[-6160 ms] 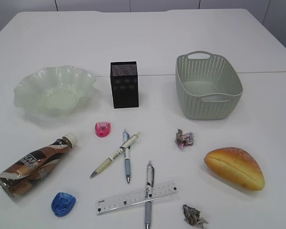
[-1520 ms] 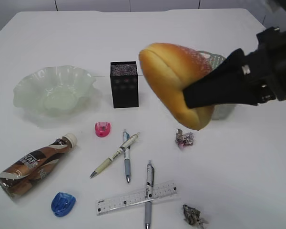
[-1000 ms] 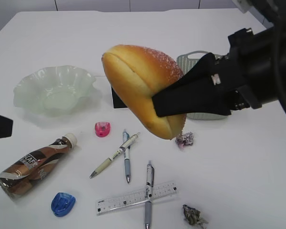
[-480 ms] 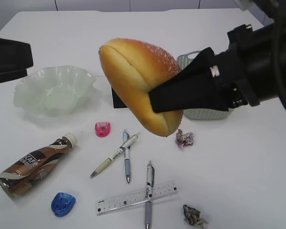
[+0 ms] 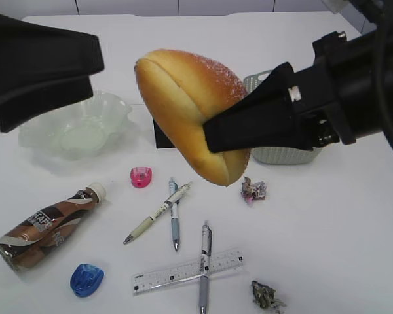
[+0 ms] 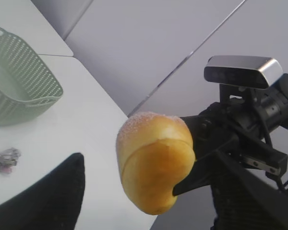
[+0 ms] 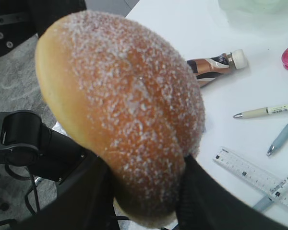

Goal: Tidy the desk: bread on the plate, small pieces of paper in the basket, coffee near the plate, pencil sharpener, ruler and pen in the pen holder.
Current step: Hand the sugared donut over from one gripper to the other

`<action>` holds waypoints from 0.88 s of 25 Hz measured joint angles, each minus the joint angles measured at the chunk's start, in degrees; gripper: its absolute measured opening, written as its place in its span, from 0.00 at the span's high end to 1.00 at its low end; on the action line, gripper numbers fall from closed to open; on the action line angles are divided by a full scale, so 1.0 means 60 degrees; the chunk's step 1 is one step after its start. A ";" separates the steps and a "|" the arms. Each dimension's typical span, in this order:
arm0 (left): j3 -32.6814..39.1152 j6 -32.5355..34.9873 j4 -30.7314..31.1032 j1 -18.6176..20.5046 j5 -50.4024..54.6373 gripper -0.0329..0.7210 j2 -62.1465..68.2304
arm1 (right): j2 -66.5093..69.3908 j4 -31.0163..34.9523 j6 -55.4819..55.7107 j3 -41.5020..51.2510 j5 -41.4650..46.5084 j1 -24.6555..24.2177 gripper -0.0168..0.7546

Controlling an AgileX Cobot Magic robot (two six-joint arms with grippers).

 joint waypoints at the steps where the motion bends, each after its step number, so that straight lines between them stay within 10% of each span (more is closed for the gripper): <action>1: 0.0000 0.0215 -0.0201 -0.0181 0.0000 0.16 0.0152 | 0.0000 0.0000 0.0000 0.0000 0.0000 0.0000 0.63; 22: -0.0690 0.1794 -0.0559 -0.0687 0.1183 0.16 0.1371 | 0.0000 0.0042 0.0000 0.0000 0.0000 0.0000 0.63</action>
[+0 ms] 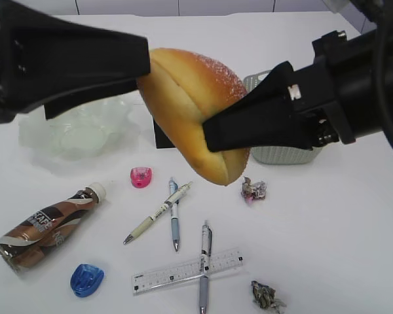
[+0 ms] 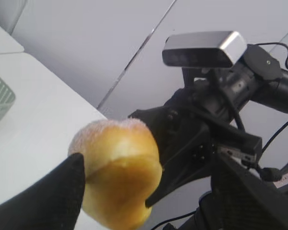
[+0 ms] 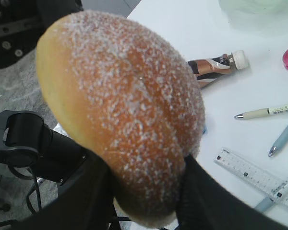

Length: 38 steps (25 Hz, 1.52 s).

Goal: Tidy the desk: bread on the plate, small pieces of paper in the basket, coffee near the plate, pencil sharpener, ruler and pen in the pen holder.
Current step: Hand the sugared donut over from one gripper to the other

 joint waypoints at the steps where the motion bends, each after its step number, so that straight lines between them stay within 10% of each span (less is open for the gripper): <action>1: -0.0154 0.0032 0.0000 0.0000 -0.0018 0.16 0.0020 | 0.0000 0.0017 0.0000 0.0000 0.0000 0.0000 0.63; 38: -0.0396 0.1298 0.0000 0.0000 0.1195 0.28 0.1665 | 0.0000 0.0095 0.0000 0.0000 0.0048 0.0000 0.63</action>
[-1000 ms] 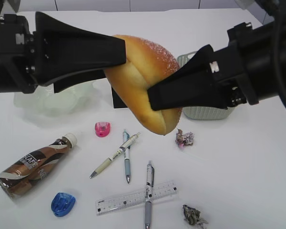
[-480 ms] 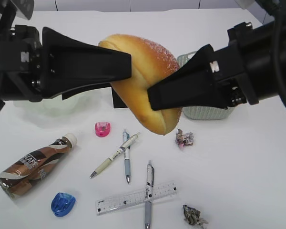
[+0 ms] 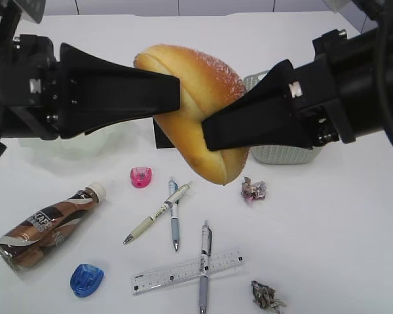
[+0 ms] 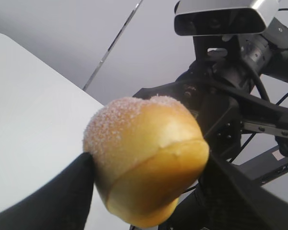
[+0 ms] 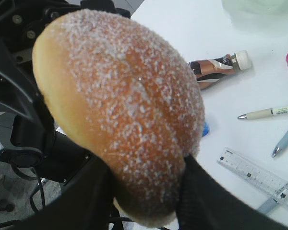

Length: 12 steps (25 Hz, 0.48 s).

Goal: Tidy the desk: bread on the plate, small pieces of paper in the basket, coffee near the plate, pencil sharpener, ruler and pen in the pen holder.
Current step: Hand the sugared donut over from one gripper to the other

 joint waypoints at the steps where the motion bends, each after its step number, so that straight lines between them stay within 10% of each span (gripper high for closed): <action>1: 0.0000 0.0000 0.0000 0.0000 0.0000 0.27 0.0000 | 0.0000 0.0000 0.0000 0.0000 0.0000 0.0000 0.63; 12: -0.0418 -0.0438 0.0144 0.0000 0.0178 0.11 0.0022 | 0.0000 0.0098 0.0000 -0.0017 0.0085 0.0000 0.63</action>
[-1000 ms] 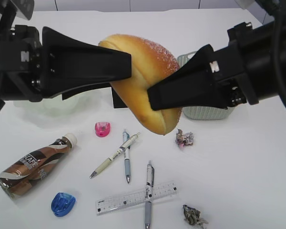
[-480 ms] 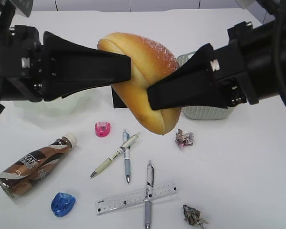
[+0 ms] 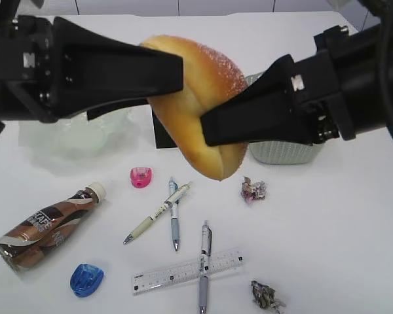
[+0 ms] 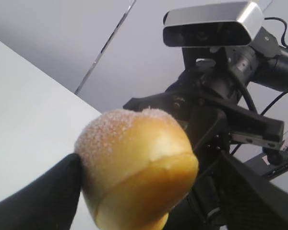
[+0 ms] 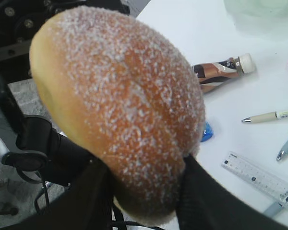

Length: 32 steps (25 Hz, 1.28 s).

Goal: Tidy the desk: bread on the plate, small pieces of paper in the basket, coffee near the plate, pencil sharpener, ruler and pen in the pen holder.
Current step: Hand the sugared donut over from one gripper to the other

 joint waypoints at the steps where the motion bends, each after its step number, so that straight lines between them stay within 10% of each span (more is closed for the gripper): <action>1: -0.0169 -0.0004 0.0043 0.0000 -0.0023 0.11 0.0017 | 0.0000 0.0039 0.0000 0.0003 0.0000 0.0000 0.63; 32: -0.0525 -0.0420 0.0756 0.0000 0.0012 0.22 0.0007 | 0.0000 -0.0283 0.0000 0.0003 0.0397 0.0000 0.63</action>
